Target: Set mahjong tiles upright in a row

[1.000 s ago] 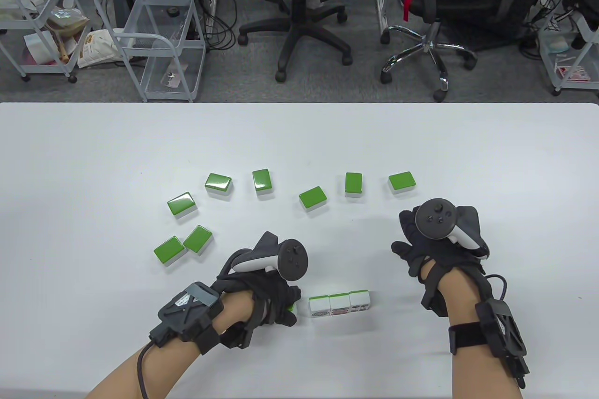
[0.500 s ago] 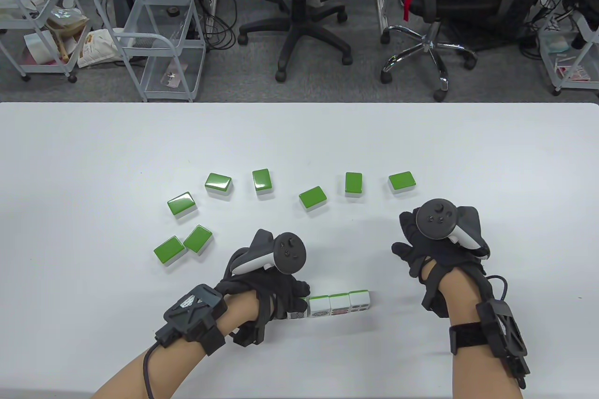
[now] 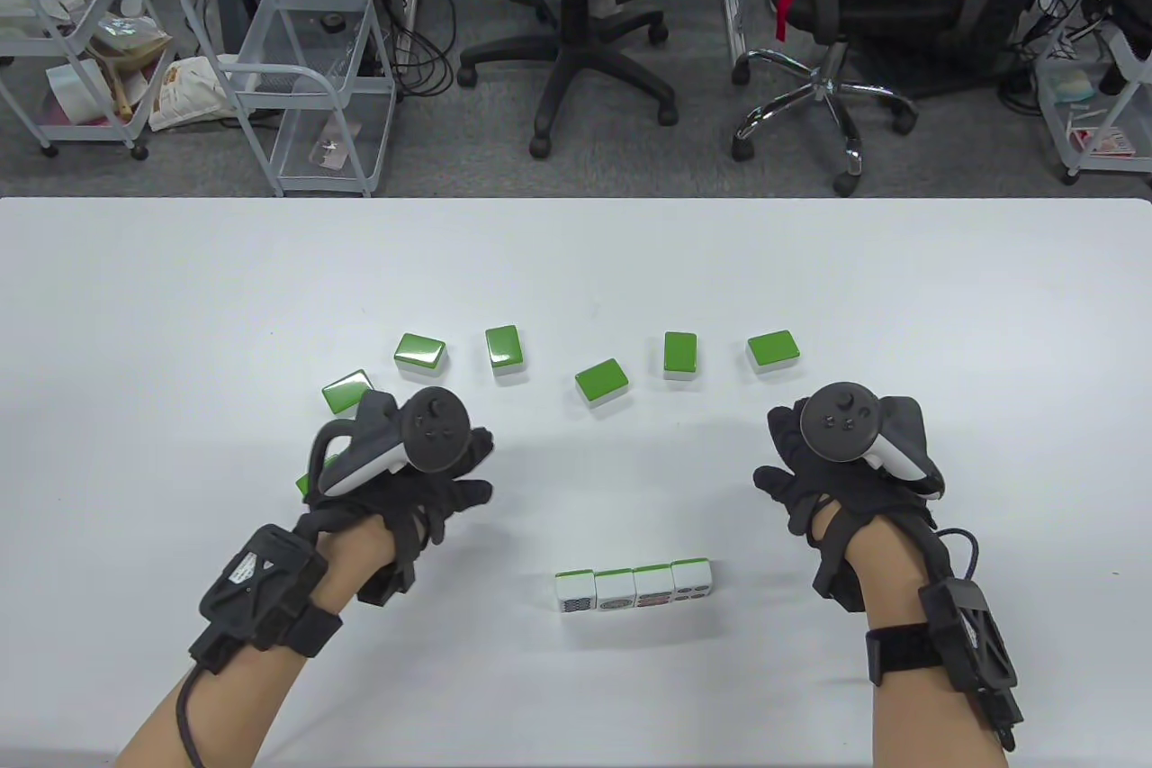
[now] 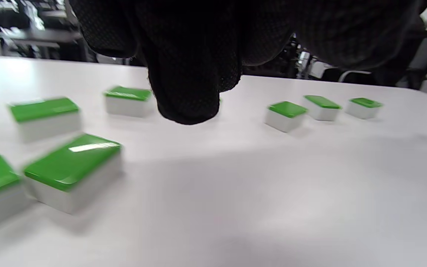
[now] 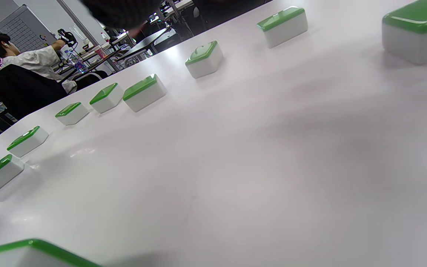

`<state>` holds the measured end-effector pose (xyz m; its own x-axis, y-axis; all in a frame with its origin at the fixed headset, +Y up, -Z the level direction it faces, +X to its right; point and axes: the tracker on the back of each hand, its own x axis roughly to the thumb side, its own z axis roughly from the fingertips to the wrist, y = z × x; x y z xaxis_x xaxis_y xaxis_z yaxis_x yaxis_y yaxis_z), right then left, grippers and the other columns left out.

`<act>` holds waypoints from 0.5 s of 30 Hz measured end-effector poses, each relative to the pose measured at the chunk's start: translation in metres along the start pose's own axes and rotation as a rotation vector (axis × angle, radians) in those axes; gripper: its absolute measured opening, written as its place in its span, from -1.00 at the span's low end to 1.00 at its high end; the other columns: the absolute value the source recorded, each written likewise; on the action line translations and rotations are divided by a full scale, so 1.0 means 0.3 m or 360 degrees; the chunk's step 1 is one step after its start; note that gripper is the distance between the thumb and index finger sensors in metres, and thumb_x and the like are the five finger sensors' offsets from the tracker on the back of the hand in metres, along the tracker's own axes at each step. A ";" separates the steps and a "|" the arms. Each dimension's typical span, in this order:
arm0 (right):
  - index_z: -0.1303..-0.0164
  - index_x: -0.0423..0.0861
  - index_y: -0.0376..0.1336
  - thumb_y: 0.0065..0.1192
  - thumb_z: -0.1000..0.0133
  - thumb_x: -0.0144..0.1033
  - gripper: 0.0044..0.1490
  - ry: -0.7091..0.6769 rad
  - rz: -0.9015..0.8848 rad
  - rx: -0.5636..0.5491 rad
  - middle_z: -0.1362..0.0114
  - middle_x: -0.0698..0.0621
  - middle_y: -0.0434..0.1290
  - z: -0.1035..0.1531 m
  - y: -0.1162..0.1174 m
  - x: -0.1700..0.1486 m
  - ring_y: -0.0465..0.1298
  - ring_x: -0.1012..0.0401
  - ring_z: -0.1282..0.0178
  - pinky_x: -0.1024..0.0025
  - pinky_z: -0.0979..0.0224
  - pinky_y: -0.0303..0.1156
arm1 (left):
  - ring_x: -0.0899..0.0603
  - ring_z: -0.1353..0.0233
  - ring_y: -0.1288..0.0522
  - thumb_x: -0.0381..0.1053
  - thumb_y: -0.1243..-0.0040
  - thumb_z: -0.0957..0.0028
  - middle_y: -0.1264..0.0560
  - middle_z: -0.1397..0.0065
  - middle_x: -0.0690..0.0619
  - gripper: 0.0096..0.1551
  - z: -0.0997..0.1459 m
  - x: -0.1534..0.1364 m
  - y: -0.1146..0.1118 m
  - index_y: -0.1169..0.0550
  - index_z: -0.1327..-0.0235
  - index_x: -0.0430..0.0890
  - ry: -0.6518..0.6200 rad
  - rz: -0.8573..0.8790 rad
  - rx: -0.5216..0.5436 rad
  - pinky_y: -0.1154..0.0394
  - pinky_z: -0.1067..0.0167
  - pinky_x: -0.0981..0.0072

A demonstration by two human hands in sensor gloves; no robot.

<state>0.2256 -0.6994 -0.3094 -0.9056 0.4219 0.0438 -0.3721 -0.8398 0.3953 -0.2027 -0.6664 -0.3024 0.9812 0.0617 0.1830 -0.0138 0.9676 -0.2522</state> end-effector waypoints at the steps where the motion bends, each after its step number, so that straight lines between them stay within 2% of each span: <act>1: -0.43 -0.23 -0.13 0.12 0.12 -0.02 0.02 0.0001 0.0002 0.0001 -0.55 -0.33 -0.24 0.000 0.000 0.000 -0.21 -0.43 -0.46 -0.46 -0.34 -0.08 | 0.04 -0.22 -0.72 0.31 -0.27 0.44 -0.53 -0.41 0.21 -0.18 0.002 -0.023 -0.001 -0.43 -0.22 0.20 0.0037 -0.0056 0.0002 -0.44 -0.39 -0.01; 4: -0.43 -0.22 -0.13 0.12 0.12 -0.02 0.02 0.0000 0.0007 0.0003 -0.55 -0.33 -0.24 0.001 0.002 0.003 -0.21 -0.43 -0.46 -0.46 -0.34 -0.08 | 0.02 -0.35 -0.63 0.24 -0.31 0.40 -0.42 -0.50 0.26 -0.20 0.006 -0.093 -0.032 -0.38 -0.24 0.29 0.0081 -0.0205 -0.0016 -0.39 -0.43 -0.02; 5: -0.43 -0.22 -0.13 0.12 0.12 -0.02 0.02 -0.0002 0.0011 0.0000 -0.56 -0.33 -0.24 0.002 0.002 0.004 -0.21 -0.43 -0.46 -0.46 -0.34 -0.08 | 0.01 -0.42 -0.57 0.23 -0.32 0.40 -0.36 -0.54 0.29 -0.18 0.000 -0.109 -0.056 -0.35 -0.25 0.32 0.0023 -0.0243 -0.0076 -0.35 -0.46 -0.04; 7: -0.43 -0.22 -0.13 0.12 0.12 -0.02 0.02 -0.0002 0.0013 0.0000 -0.56 -0.33 -0.23 0.001 0.003 0.004 -0.21 -0.43 -0.46 -0.46 -0.34 -0.08 | -0.02 -0.50 -0.50 0.21 -0.34 0.41 -0.27 -0.59 0.30 -0.15 -0.010 -0.126 -0.087 -0.31 -0.27 0.35 0.0057 -0.0280 -0.0118 -0.30 -0.48 -0.07; 11: -0.43 -0.22 -0.13 0.13 0.12 -0.03 0.02 0.0001 0.0020 0.0007 -0.56 -0.33 -0.23 0.002 0.007 0.006 -0.21 -0.43 -0.46 -0.47 -0.34 -0.08 | 0.00 -0.56 -0.44 0.16 -0.39 0.43 -0.23 -0.60 0.35 -0.11 -0.055 -0.120 -0.127 -0.29 -0.26 0.38 0.0012 -0.0457 -0.0108 -0.28 -0.51 -0.07; 15: -0.43 -0.22 -0.13 0.13 0.12 -0.03 0.02 0.0002 0.0021 0.0008 -0.56 -0.33 -0.23 0.003 0.007 0.007 -0.21 -0.43 -0.46 -0.46 -0.34 -0.08 | 0.00 -0.58 -0.42 0.16 -0.45 0.47 -0.22 -0.60 0.38 -0.05 -0.110 -0.088 -0.155 -0.25 -0.26 0.39 -0.0004 -0.0697 -0.0189 -0.26 -0.52 -0.07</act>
<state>0.2233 -0.7000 -0.3075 -0.9106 0.4106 0.0480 -0.3593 -0.8436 0.3991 -0.2216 -0.7211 -0.3268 0.8892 -0.3464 0.2988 0.4247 0.8679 -0.2577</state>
